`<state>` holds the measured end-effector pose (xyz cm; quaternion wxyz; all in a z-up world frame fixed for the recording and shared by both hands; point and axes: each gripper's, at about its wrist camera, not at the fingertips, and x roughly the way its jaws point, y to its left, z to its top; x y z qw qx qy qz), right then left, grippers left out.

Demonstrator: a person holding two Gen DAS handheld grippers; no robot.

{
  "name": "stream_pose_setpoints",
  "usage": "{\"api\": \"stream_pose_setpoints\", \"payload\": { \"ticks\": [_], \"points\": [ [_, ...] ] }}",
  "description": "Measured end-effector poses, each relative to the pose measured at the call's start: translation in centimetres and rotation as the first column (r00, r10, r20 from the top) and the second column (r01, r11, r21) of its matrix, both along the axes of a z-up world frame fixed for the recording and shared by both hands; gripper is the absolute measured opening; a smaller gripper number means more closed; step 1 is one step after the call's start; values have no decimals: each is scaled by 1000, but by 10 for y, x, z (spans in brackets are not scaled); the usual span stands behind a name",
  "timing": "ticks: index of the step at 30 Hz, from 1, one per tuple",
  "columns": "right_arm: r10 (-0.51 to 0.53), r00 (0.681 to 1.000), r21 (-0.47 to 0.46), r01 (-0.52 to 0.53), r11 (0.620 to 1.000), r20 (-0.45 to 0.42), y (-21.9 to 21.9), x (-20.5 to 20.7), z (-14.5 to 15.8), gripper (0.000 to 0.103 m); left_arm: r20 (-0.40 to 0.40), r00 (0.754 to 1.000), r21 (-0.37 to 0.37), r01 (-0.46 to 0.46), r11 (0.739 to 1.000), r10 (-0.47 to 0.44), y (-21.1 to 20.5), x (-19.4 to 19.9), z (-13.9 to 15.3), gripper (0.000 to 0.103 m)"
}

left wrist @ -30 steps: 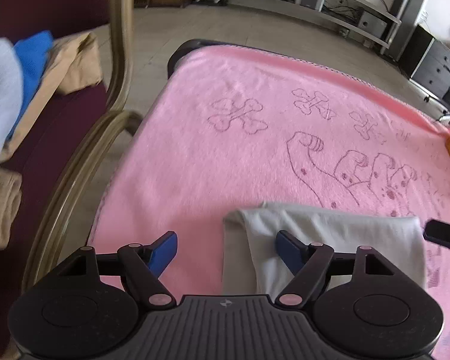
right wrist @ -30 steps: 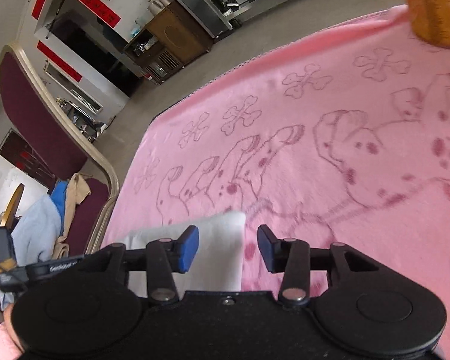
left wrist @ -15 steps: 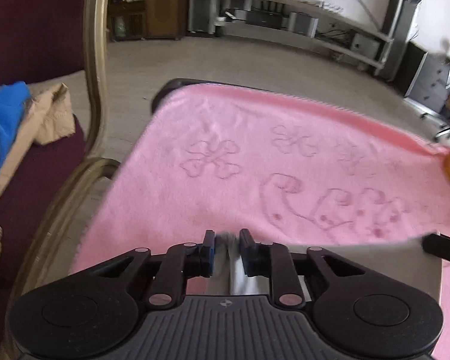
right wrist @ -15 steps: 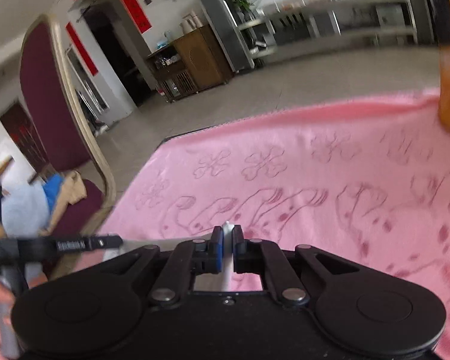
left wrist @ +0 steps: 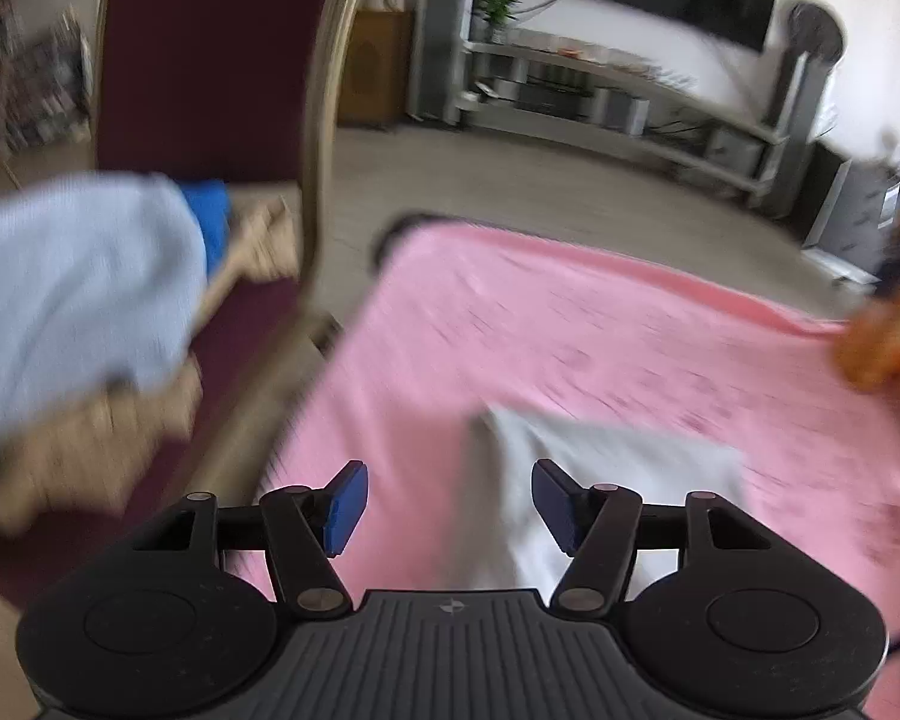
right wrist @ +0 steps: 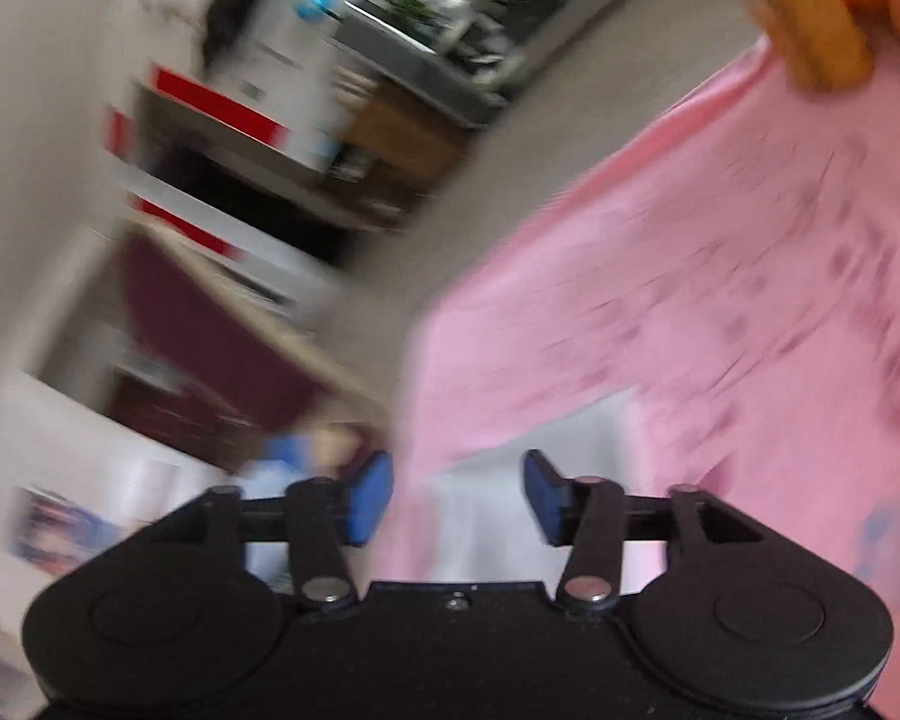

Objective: Fold clothes

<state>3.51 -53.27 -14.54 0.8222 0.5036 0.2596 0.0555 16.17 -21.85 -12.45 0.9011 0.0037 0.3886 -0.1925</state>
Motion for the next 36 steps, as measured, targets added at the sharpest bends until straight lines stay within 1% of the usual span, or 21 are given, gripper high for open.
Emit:
{"api": "stream_pose_setpoints", "payload": {
  "ticks": [2, 4, 7, 8, 9, 11, 13, 15, 17, 18, 20, 21, 22, 23, 24, 26, 28, 31, 34, 35, 36],
  "points": [
    [8, 1000, 40, -8, 999, -7, 10, -11, -8, 66, -123, 991, -73, 51, 996, -60, 8, -6, -12, 52],
    [23, 997, 72, -18, 997, -71, 18, -8, -26, 70, -227, 970, -106, 69, 992, -91, 5, -2, -26, 45],
    [29, 982, 70, -16, 997, -187, 28, 11, -63, 66, -285, 956, -84, 51, 995, -73, -11, 10, -44, 44],
    [25, 975, 60, -11, 998, -221, 32, 18, -75, 43, -286, 956, -91, 42, 995, -67, -16, 14, -49, 44],
    [24, 976, 45, -15, 999, -219, 35, 25, -84, 12, -285, 956, -115, 38, 993, -70, -20, 17, -53, 44],
    [35, 984, 12, -34, 999, -175, 41, 38, -97, 8, -286, 954, -158, 49, 986, -93, -27, 23, -61, 43],
    [96, 986, -25, -101, 995, -134, 48, 48, -105, 8, -294, 952, -114, 53, 992, -85, -32, 23, -69, 42],
    [130, 976, -22, -135, 991, -174, 50, 56, -119, 8, -291, 954, -67, 56, 996, -73, -32, 21, -71, 40],
    [116, 967, 13, -116, 993, -227, 44, 53, -130, 0, -281, 959, 8, 45, 999, -41, -25, 15, -69, 40],
    [95, 966, 42, -88, 995, -241, 37, 49, -133, 0, -275, 961, 59, 33, 998, -16, -21, 11, -68, 41],
    [26, 959, 27, -19, 999, -281, 24, 35, -127, 0, -240, 969, 192, -14, 981, 61, -11, 4, -69, 53],
    [-5, 953, -15, 0, 1000, -303, 21, 28, -120, 0, -220, 971, 247, -41, 968, 98, -5, 1, -69, 56],
    [-35, 945, -66, 15, 998, -325, 19, 21, -112, 1, -212, 969, 257, -66, 964, 123, 3, -2, -67, 53],
    [-73, 934, -116, 34, 993, -349, 17, 12, -103, 16, -202, 968, 260, -92, 961, 147, 12, -5, -63, 49],
    [-78, 933, -123, 37, 992, -351, 17, 3, -97, 23, -190, 967, 259, -116, 959, 168, 19, -10, -60, 42],
    [-68, 938, -111, 32, 993, -341, 18, -15, -85, 23, -183, 964, 212, -151, 966, 191, 35, -22, -54, 42],
    [-48, 959, -71, 29, 997, -279, 24, -32, -72, 27, -214, 964, 103, -138, 985, 157, 47, -33, -47, 42],
    [-30, 976, -27, 24, 999, -217, 37, -55, -65, 34, -238, 971, -32, -45, 998, 36, 42, -44, -40, 44],
    [30, 978, -5, -31, 999, -206, 51, -51, -74, 33, -205, 973, -88, 94, 992, -110, 16, -54, -35, 47],
    [47, 979, -23, -53, 998, -201, 56, -45, -76, 31, -200, 972, -78, 113, 991, -127, 7, -54, -38, 48],
    [63, 979, -50, -74, 996, -195, 61, -39, -78, 25, -196, 970, -67, 132, 989, -143, -1, -54, -40, 48]
  ]
}}
